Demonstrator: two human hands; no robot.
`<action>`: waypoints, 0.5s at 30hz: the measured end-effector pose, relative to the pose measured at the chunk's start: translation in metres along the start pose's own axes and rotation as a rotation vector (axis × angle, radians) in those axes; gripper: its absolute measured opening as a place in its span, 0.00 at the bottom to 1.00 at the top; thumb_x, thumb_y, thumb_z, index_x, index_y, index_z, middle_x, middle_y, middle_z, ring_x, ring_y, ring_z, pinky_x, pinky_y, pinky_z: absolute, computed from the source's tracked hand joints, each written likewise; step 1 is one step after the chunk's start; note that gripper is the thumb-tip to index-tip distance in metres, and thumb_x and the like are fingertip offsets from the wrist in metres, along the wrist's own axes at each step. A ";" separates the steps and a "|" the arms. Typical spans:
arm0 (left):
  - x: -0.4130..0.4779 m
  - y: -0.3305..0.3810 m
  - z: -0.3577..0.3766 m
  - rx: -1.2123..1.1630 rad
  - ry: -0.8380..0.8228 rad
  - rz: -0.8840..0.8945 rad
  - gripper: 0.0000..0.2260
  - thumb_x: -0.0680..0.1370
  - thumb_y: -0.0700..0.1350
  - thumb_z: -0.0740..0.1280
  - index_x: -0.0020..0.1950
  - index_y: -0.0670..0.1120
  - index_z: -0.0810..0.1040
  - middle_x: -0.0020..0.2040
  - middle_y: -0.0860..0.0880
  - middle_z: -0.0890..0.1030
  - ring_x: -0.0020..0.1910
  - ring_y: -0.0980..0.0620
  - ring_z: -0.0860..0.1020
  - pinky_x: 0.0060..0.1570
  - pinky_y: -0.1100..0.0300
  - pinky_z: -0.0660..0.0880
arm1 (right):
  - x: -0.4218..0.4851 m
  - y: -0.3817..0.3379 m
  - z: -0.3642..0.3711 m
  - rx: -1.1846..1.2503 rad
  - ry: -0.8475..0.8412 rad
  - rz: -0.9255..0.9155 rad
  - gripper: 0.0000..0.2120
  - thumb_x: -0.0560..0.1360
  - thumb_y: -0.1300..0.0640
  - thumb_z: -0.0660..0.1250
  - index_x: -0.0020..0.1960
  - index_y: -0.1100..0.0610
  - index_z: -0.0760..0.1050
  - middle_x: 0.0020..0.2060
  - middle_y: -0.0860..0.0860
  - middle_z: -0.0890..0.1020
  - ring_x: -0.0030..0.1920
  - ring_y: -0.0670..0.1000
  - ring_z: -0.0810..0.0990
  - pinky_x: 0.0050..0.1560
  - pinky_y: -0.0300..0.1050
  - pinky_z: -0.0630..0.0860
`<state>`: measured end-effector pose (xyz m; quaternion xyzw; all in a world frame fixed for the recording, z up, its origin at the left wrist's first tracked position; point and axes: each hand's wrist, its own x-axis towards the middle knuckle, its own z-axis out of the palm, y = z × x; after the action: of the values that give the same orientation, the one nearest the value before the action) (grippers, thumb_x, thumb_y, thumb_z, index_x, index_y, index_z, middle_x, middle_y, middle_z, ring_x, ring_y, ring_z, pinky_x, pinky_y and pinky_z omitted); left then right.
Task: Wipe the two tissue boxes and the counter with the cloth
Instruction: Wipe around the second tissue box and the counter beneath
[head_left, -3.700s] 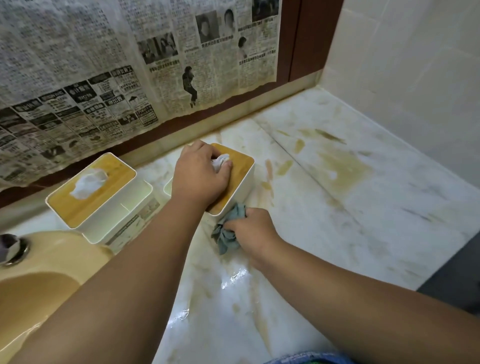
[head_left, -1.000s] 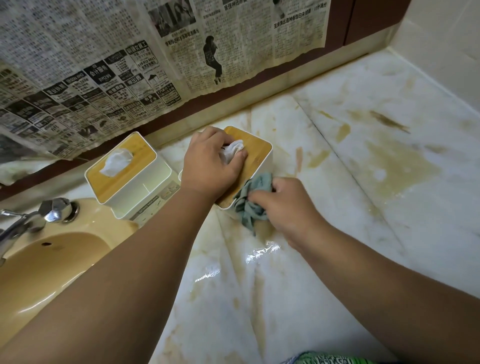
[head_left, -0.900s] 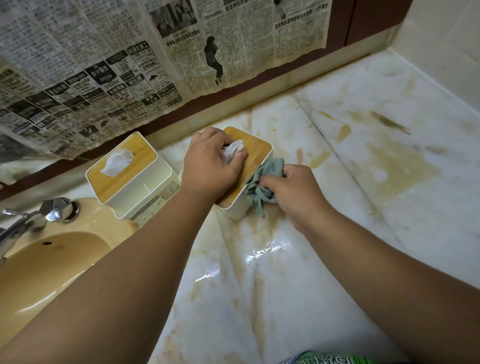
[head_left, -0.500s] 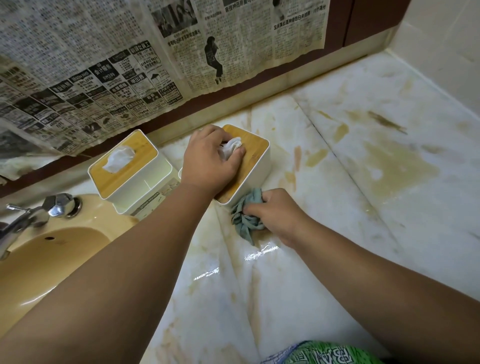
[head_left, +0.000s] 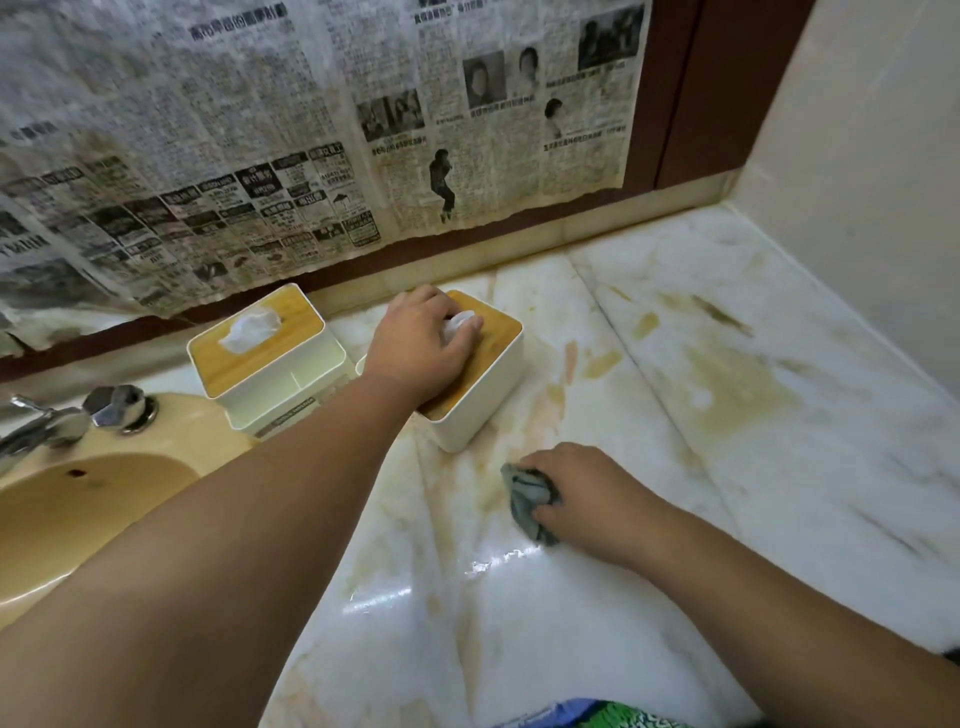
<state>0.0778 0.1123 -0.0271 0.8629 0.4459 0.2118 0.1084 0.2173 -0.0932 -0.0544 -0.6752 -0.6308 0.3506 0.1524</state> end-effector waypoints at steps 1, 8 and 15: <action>0.000 0.000 -0.001 0.001 -0.016 -0.002 0.17 0.80 0.60 0.62 0.55 0.49 0.82 0.53 0.53 0.78 0.54 0.50 0.72 0.51 0.58 0.66 | -0.001 0.001 0.005 -0.068 -0.004 -0.007 0.07 0.69 0.60 0.66 0.46 0.54 0.77 0.42 0.50 0.76 0.43 0.52 0.78 0.43 0.46 0.76; -0.007 0.001 -0.012 -0.062 -0.106 -0.017 0.18 0.81 0.59 0.60 0.60 0.49 0.81 0.58 0.51 0.76 0.59 0.49 0.73 0.58 0.53 0.71 | -0.003 -0.006 0.021 -0.317 -0.014 -0.013 0.18 0.76 0.55 0.65 0.65 0.54 0.71 0.55 0.53 0.72 0.54 0.57 0.75 0.50 0.50 0.75; -0.013 -0.008 -0.037 -0.189 0.013 -0.339 0.15 0.83 0.49 0.60 0.67 0.46 0.77 0.63 0.46 0.78 0.61 0.47 0.77 0.60 0.54 0.73 | 0.012 -0.032 -0.019 0.301 0.203 0.205 0.35 0.73 0.42 0.73 0.75 0.52 0.65 0.65 0.48 0.74 0.63 0.51 0.75 0.61 0.49 0.76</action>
<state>0.0483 0.1062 -0.0003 0.7599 0.5637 0.2371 0.2203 0.2057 -0.0721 -0.0237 -0.7372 -0.4809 0.3848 0.2778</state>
